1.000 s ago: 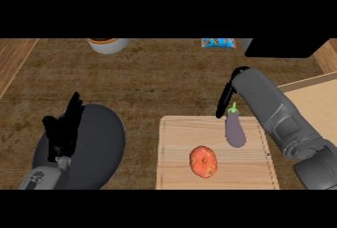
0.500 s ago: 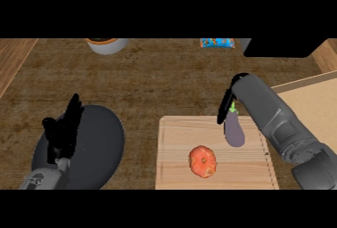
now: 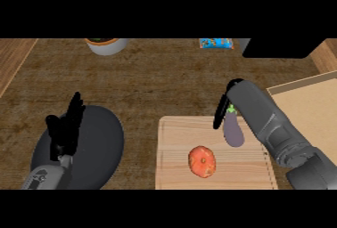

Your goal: Pick the eggplant from the cutting board and place it in the cardboard box

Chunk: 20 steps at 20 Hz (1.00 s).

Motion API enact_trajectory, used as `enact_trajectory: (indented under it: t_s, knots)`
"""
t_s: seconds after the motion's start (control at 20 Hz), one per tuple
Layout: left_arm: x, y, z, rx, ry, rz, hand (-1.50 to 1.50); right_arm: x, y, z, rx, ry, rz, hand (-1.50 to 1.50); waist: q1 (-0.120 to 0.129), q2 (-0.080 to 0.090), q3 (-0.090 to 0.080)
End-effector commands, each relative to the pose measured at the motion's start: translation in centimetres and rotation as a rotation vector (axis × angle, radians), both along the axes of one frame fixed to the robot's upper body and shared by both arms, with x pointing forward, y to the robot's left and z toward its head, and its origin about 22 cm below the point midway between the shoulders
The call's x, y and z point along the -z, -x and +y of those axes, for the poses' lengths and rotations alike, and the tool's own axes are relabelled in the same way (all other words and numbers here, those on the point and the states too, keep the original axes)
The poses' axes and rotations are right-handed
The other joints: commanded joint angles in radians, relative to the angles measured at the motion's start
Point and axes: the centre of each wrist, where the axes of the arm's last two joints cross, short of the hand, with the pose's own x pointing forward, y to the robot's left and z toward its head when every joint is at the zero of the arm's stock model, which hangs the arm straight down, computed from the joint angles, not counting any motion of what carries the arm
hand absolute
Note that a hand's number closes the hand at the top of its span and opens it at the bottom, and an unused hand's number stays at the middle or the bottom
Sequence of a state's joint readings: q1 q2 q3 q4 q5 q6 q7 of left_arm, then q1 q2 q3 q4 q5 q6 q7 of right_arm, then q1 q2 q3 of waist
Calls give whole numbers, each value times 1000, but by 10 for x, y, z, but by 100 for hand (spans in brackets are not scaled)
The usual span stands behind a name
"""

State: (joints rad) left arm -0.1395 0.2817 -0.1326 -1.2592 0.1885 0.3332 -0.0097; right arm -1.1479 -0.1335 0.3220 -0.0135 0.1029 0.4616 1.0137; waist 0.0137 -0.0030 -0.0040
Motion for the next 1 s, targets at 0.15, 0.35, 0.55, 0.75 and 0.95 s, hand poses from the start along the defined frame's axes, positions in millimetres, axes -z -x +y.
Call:
enact_trajectory:
  t_s: [0.15, 0.35, 0.55, 0.75, 0.95]
  knots:
    - [2, 10, -8, 25, -10, -6, 0, 16, 8, -7, 39, 60, 78, -150, 10, 10, 4]
    - [-1, 9, 26, -10, -6, -3, 0, 38, 22, -17, -20, -12, 66, 150, -7, 4, 4]
    - [-6, -5, 0, 17, 19, 11, 0, 27, 16, 3, -62, 30, -99, 150, 4, 9, 4]
    - [-6, -4, -14, 8, 3, -8, 0, 22, 14, -2, -87, 41, -87, 150, 4, 9, 4]
    - [13, 17, 15, -68, -4, 65, 0, 4, 19, 30, -618, -166, -345, 150, -72, -60, 10]
